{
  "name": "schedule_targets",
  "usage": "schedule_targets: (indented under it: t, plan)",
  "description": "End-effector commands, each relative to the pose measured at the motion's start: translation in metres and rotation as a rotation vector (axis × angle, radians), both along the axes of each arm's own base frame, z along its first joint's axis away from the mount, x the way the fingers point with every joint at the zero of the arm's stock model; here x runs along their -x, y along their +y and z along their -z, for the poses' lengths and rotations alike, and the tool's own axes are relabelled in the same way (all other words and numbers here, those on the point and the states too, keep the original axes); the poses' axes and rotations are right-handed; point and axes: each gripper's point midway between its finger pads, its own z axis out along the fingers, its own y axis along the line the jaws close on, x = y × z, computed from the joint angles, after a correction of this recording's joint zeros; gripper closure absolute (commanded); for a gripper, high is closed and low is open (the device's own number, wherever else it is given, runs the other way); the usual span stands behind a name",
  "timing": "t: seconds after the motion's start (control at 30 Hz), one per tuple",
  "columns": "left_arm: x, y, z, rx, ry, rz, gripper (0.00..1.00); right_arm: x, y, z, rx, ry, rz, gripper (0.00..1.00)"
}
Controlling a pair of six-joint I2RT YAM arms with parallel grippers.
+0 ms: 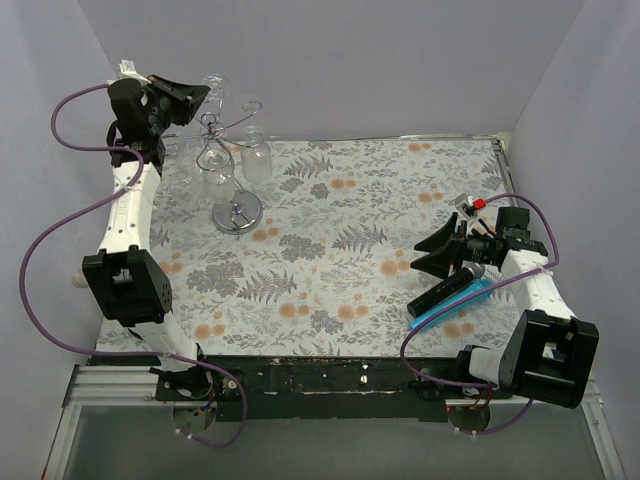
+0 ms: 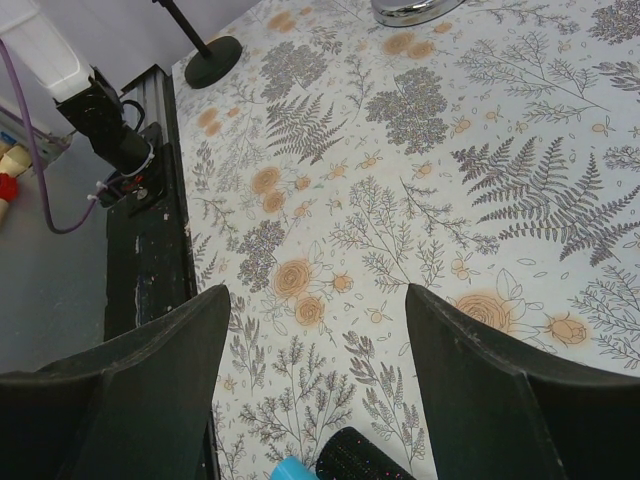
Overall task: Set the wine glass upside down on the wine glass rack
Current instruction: Turn the wine glass upside down at the wine rack.
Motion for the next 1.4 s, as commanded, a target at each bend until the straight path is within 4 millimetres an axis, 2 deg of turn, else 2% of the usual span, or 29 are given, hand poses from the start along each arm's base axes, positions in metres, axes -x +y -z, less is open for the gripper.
schedule_targets:
  t: [0.0,0.83,1.37]
  plan:
    - [0.019,-0.012,-0.049,-0.016,-0.128,0.033,1.00,-0.006,-0.001,-0.016,-0.008,-0.065,-0.011,0.21]
    - [-0.033,0.003,-0.044,-0.040,-0.101,-0.036,1.00,-0.006,-0.001,-0.016,-0.012,-0.061,-0.015,0.21]
    - [-0.025,0.023,-0.048,-0.098,-0.098,-0.124,1.00,-0.006,-0.001,-0.016,-0.012,-0.058,-0.016,0.21]
